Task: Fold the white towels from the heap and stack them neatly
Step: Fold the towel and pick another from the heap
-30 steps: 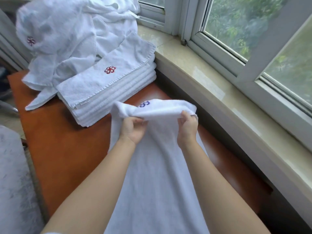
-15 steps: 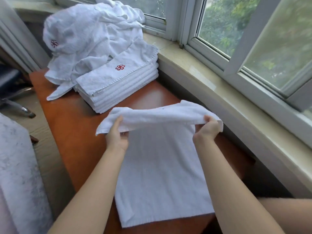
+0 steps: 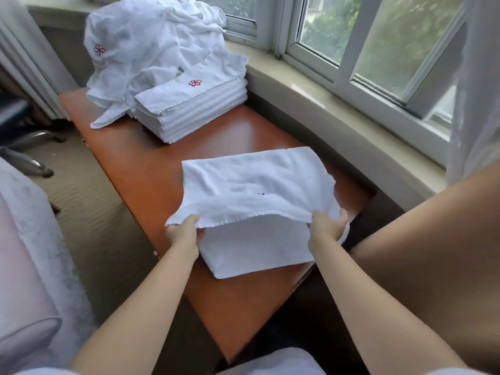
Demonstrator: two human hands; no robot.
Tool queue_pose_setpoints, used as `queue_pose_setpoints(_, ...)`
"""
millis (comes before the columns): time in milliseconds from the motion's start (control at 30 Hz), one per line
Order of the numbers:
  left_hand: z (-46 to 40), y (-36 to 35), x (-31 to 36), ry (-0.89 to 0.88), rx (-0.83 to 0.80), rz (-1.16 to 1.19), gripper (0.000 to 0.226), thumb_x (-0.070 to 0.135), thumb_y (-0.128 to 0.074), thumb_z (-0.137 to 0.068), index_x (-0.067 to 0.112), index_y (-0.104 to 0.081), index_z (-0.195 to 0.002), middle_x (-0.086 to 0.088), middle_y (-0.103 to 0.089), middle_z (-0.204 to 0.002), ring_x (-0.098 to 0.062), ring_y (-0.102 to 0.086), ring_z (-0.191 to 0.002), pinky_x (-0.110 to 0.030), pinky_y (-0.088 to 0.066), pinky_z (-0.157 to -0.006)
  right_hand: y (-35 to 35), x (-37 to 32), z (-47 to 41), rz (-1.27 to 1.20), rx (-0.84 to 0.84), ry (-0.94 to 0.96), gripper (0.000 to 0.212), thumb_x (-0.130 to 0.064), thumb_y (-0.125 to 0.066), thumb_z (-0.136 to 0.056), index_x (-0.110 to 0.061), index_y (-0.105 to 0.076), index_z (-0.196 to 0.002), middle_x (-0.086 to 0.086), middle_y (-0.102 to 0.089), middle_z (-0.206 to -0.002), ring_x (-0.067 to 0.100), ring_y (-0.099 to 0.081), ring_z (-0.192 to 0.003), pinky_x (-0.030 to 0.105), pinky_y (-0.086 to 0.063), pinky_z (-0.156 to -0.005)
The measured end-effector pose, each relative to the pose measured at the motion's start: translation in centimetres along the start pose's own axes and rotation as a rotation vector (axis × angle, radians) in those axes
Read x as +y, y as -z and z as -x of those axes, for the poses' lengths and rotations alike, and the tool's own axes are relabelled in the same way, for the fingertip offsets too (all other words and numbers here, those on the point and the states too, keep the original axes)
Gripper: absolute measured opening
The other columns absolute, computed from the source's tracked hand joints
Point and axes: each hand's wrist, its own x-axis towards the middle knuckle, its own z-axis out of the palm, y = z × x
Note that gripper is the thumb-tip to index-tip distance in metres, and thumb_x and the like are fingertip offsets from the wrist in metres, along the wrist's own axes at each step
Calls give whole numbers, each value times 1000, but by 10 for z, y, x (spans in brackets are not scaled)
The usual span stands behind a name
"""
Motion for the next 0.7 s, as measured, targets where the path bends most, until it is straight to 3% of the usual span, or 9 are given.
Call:
queue_pose_setpoints(100,8,17,-25,166,-85,-144,38,4,-65,-87,-6,-53,-121,-14,-58,-83,-21,-57,-69,-30,-50,-57,31,50,-3,104,-99,-270,61,7,-56,-86,-16,-44,-141,8,-51,-133,23,-57,-88,36,-57,-75)
queue_pose_setpoints(133,10,20,-31,170,-111,-190,36,6,-65,-88,-6,-52,-118,-14,-58,-82,-21,-58,-72,-30,-49,-58,37,56,-6,171,-130,-269,53,3,-60,-86,-15,-50,-135,9,-52,-130,23,-58,-87,38,-56,-80)
queue_pose_setpoints(200,15,21,-37,128,-151,-229,31,8,-68,-87,-1,-50,-110,-14,-60,-88,-21,-60,-79,-29,-51,-60,39,50,-10,257,-160,-246,16,-15,-67,-87,-15,-60,-102,6,-58,-113,19,-56,-81,35,-55,-75)
queue_pose_setpoints(233,18,19,-38,116,-185,-211,29,8,-69,-86,0,-50,-106,-16,-60,-92,-21,-61,-81,-29,-53,-63,38,43,-13,259,-174,-254,14,-24,-67,-88,-15,-57,-92,3,-57,-105,18,-55,-80,33,-54,-72)
queue_pose_setpoints(333,27,11,-31,108,-327,-36,29,4,-70,-85,-5,-56,-108,-19,-61,-99,-24,-63,-85,-34,-55,-85,29,20,-23,172,-153,-235,27,-30,-57,-95,-12,-57,-114,1,-54,-104,23,-58,-97,34,-52,-84)
queue_pose_setpoints(400,30,5,-30,94,-365,-8,24,4,-69,-85,-3,-59,-106,-16,-64,-93,-23,-64,-83,-33,-53,-88,22,4,-26,99,-26,-38,27,-29,-50,-98,-9,-63,-113,1,-58,-103,20,-58,-90,31,-48,-82)
queue_pose_setpoints(467,35,1,-37,105,-310,-141,17,4,-69,-86,1,-61,-100,-13,-65,-89,-21,-65,-78,-31,-54,-81,29,-4,-32,88,63,62,31,-28,-46,-100,-5,-62,-114,8,-62,-111,24,-60,-94,31,-46,-81)
queue_pose_setpoints(567,30,1,-60,176,-90,-344,25,8,-66,-88,5,-51,-108,-11,-59,-93,-21,-58,-82,-30,-50,-78,56,18,-55,183,35,-194,39,-13,-41,-101,1,-44,-137,20,-52,-136,34,-54,-121,34,-45,-84)
queue_pose_setpoints(700,22,5,-80,92,188,-518,16,16,-63,-86,2,-57,-92,-8,-57,-80,-24,-53,-76,-34,-47,-71,73,45,-64,124,-72,-404,40,-9,-42,-100,0,-43,-139,21,-48,-140,36,-51,-125,37,-46,-95)
